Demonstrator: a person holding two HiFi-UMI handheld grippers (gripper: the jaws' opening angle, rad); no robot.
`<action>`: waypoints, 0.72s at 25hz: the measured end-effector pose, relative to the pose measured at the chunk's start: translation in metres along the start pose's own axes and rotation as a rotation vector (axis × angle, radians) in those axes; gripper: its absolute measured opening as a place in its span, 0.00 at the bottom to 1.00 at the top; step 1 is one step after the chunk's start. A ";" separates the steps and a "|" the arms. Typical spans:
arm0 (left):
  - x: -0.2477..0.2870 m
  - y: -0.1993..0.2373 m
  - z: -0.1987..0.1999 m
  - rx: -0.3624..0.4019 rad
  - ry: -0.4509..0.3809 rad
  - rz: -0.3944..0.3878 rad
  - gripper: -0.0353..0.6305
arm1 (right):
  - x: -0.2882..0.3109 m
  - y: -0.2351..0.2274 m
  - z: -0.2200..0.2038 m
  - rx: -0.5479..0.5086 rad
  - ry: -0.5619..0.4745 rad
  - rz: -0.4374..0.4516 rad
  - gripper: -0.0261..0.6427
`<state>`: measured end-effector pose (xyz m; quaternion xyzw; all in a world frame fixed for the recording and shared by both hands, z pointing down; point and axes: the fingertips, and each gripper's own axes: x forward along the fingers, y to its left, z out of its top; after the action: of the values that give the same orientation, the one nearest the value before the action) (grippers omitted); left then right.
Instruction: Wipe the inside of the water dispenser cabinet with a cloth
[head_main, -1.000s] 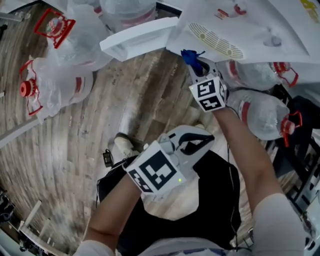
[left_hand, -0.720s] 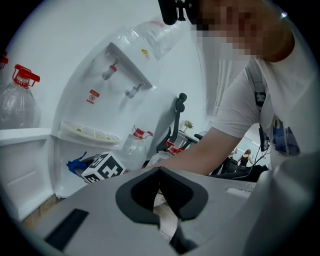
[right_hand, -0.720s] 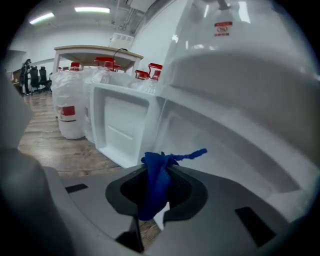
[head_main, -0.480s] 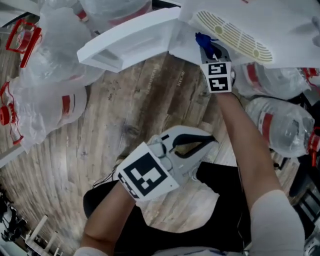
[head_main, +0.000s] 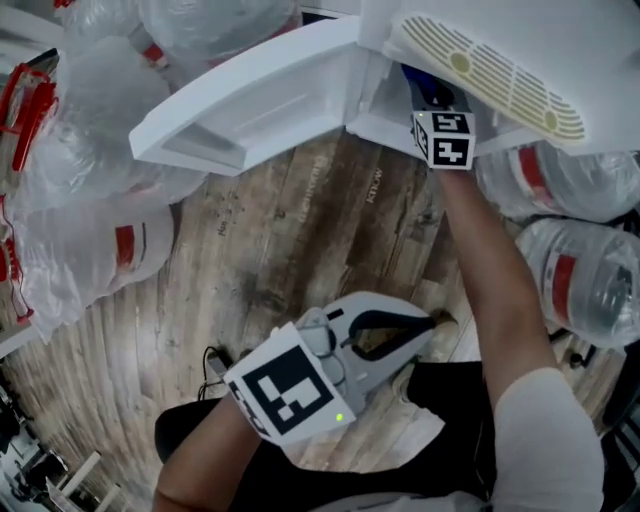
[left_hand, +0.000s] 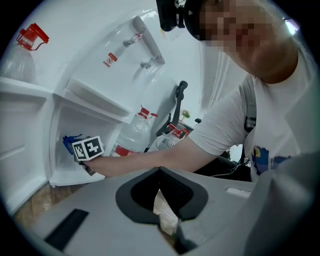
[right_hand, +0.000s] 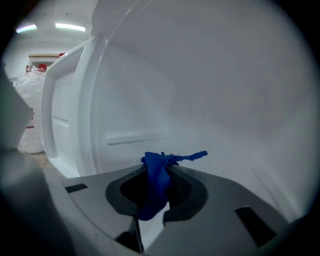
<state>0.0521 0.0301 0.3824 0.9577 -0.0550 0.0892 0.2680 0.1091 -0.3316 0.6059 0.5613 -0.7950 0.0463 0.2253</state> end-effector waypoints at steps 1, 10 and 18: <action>0.002 0.003 0.000 -0.007 -0.007 0.000 0.06 | 0.005 -0.001 0.000 0.004 -0.013 0.004 0.14; 0.014 0.028 0.001 -0.049 -0.037 0.011 0.06 | 0.050 -0.012 -0.013 0.121 -0.089 0.023 0.14; 0.020 0.042 0.004 -0.078 -0.037 0.003 0.06 | 0.072 0.001 -0.015 0.173 -0.102 0.071 0.14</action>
<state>0.0661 -0.0090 0.4047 0.9478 -0.0648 0.0698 0.3042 0.0937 -0.3894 0.6494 0.5518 -0.8179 0.0939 0.1333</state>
